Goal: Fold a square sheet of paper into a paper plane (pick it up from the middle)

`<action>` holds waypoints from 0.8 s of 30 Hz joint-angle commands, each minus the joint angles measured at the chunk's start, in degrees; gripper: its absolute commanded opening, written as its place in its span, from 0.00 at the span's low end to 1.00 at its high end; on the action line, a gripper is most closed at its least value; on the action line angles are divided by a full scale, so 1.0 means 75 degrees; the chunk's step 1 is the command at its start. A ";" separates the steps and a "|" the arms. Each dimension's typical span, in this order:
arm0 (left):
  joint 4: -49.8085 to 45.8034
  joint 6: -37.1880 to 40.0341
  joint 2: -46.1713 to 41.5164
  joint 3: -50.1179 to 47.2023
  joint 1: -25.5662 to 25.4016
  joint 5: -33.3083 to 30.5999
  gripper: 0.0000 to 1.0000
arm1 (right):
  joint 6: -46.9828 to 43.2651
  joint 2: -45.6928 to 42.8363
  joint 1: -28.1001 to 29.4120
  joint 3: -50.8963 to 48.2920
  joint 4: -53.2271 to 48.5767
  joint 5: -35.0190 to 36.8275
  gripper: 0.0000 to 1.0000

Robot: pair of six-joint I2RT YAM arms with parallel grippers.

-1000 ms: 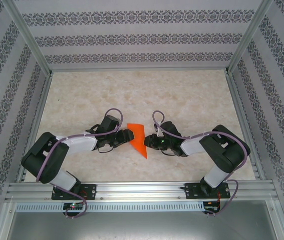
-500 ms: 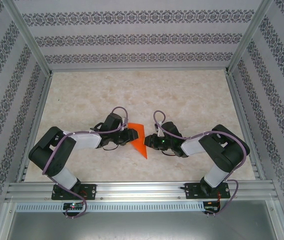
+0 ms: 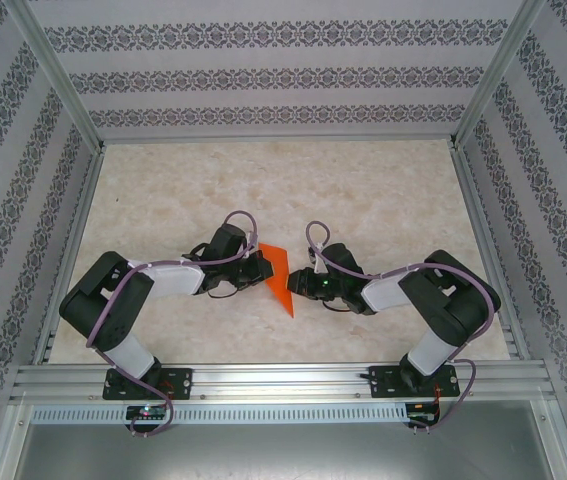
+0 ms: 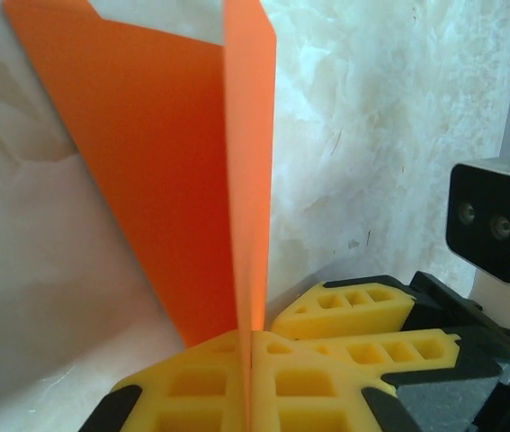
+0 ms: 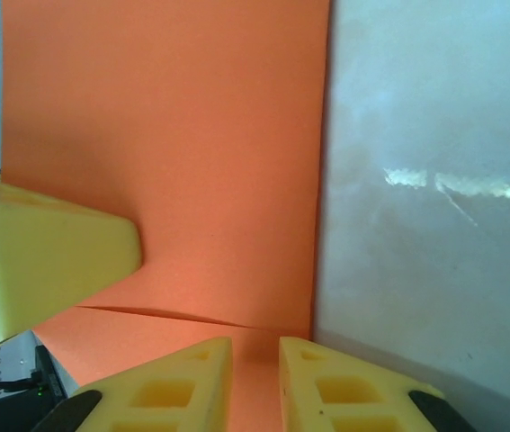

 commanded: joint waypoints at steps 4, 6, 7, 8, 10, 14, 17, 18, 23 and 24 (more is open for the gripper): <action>0.0203 -0.0414 -0.0316 -0.0086 -0.0110 -0.0441 0.00 | -0.0888 -0.0936 0.0149 0.0143 -0.1244 0.1093 0.28; 0.0119 -0.0390 -0.0343 -0.0062 -0.0108 -0.0492 0.00 | -0.1122 -0.1456 0.0153 0.0130 -0.1746 0.1521 0.31; 0.0109 -0.0417 -0.0334 -0.0049 -0.0108 -0.0487 0.00 | -0.1284 -0.1759 0.0197 0.0080 -0.1943 0.1756 0.31; 0.0087 -0.0425 -0.0308 -0.0027 -0.0108 -0.0486 0.00 | -0.1475 -0.2065 0.0250 0.0044 -0.2144 0.2019 0.32; 0.0090 -0.0464 -0.0270 0.0008 -0.0108 -0.0455 0.00 | -0.1923 -0.2644 0.0494 -0.0077 -0.2361 0.2671 0.33; 0.0187 -0.0583 -0.0182 0.0051 -0.0116 -0.0396 0.00 | -0.3294 -0.3710 0.1552 -0.0531 -0.2112 0.4362 0.42; 0.0202 -0.0589 -0.0193 0.0102 -0.0123 -0.0326 0.00 | -0.4366 -0.3832 0.2218 -0.0674 -0.2030 0.4918 0.43; 0.0142 -0.0567 -0.0203 0.0144 -0.0123 -0.0328 0.00 | -0.4580 -0.3767 0.2368 -0.0652 -0.2057 0.5058 0.43; -0.0282 -0.0431 -0.0202 0.0314 -0.0126 -0.0347 0.00 | -0.6106 -0.2932 0.3645 -0.0596 -0.1252 0.5981 0.43; -0.0308 -0.0431 -0.0205 0.0321 -0.0121 -0.0353 0.00 | -0.6307 -0.2701 0.3837 -0.0508 -0.1210 0.6259 0.43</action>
